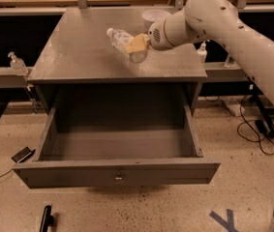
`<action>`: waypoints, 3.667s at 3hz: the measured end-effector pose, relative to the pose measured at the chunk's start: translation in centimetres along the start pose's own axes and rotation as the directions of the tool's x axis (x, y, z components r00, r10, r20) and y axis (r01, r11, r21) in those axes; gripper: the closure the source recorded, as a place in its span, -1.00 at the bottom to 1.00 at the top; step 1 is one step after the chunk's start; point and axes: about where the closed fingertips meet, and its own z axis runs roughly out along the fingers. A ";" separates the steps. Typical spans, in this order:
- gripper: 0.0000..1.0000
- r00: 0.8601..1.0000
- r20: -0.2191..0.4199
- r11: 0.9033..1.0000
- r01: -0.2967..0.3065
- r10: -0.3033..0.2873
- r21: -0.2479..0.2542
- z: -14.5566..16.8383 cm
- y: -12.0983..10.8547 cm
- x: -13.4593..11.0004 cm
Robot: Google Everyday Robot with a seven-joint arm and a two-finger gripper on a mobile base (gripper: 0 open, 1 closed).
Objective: Place blue plastic bottle into top drawer
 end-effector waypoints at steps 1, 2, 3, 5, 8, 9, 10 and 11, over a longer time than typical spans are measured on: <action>1.00 0.999 -0.008 0.996 -0.034 0.033 -0.082 0.1 -0.1 0.2; 1.00 1.000 0.003 0.932 -0.023 0.026 -0.363 -2.6 1.6 3.7; 1.00 0.989 0.038 0.863 0.143 -0.142 -0.484 -6.6 4.1 9.3; 1.00 0.902 0.031 0.776 0.387 -0.430 -0.498 -8.3 5.7 15.0; 1.00 0.531 -0.165 0.544 0.718 -0.831 -0.434 -0.4 6.4 22.9; 0.72 0.441 -0.181 0.471 0.745 -0.879 -0.472 1.3 5.1 25.6; 0.11 0.437 -0.174 0.463 0.746 -0.883 -0.478 1.6 5.1 25.8; -0.35 0.436 -0.172 0.462 0.745 -0.883 -0.481 1.7 5.2 26.0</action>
Offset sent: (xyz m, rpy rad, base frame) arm -0.0980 -0.0399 -0.0182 0.3277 0.0819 0.5600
